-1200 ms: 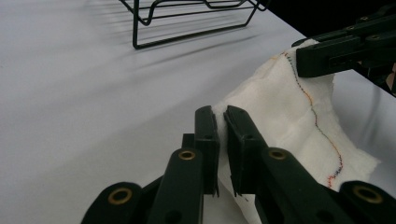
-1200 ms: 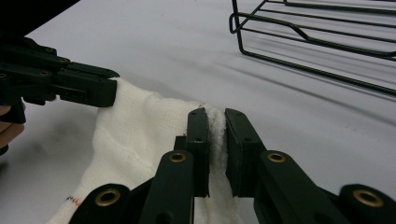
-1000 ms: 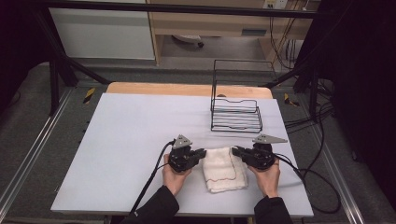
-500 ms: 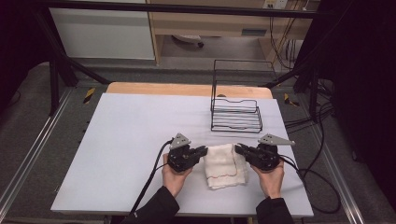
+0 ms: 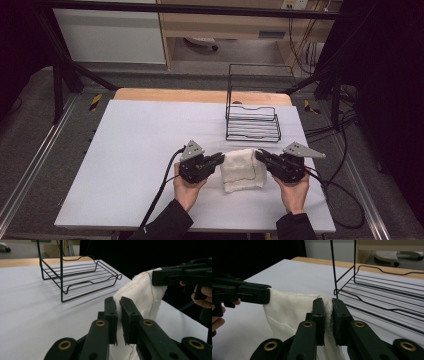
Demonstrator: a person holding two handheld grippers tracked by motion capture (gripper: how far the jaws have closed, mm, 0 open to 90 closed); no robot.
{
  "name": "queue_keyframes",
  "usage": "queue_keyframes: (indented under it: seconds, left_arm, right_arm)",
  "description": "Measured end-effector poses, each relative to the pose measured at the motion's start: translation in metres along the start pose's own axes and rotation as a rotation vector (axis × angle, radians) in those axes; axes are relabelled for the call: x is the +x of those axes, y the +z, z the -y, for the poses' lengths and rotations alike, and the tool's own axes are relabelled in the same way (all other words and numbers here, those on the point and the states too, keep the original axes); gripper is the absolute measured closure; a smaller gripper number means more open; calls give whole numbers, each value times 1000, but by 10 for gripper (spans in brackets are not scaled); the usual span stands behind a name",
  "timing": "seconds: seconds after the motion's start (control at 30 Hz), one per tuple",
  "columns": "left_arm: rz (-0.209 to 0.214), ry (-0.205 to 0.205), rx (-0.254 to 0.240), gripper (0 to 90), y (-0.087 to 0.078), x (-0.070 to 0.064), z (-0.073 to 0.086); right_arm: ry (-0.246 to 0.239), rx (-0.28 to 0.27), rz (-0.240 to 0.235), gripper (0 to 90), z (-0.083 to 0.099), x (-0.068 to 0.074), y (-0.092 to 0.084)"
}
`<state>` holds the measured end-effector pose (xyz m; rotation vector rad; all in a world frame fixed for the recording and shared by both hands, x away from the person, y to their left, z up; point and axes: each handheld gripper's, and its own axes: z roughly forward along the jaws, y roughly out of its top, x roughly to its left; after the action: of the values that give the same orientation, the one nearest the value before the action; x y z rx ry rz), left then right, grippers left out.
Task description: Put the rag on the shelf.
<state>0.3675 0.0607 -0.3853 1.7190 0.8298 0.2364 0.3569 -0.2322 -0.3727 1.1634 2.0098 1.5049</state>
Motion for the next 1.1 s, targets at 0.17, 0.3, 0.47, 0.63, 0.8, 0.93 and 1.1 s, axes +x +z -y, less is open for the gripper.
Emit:
queue_keyframes:
  seconds: [0.17, 0.3, 0.47, 0.63, 0.8, 0.93, 1.1]
  left_arm:
    - [4, 10, -17, 834, -2, -2, -6]
    - [6, 15, -33, 834, -4, -4, -10]
    - [9, 22, -51, 834, -7, -6, -15]
    - [9, 15, -76, 834, -9, -6, -20]
    - [7, 19, -94, 835, -11, -7, -25]
    - [4, 25, -110, 835, -14, -7, -30]
    - [6, 39, -129, 835, -17, -9, -39]
  right_arm:
    - [-11, -28, 6, 816, -4, 3, -5]
    - [-23, -56, 14, 816, -9, 5, -10]
    - [-28, -79, 23, 816, -12, 8, -12]
    - [-37, -106, 30, 817, -15, 11, -14]
    - [-42, -128, 32, 817, -20, 13, -16]
    - [-46, -141, 32, 817, -23, 15, -17]
    - [-53, -176, 36, 817, -31, 19, -22]
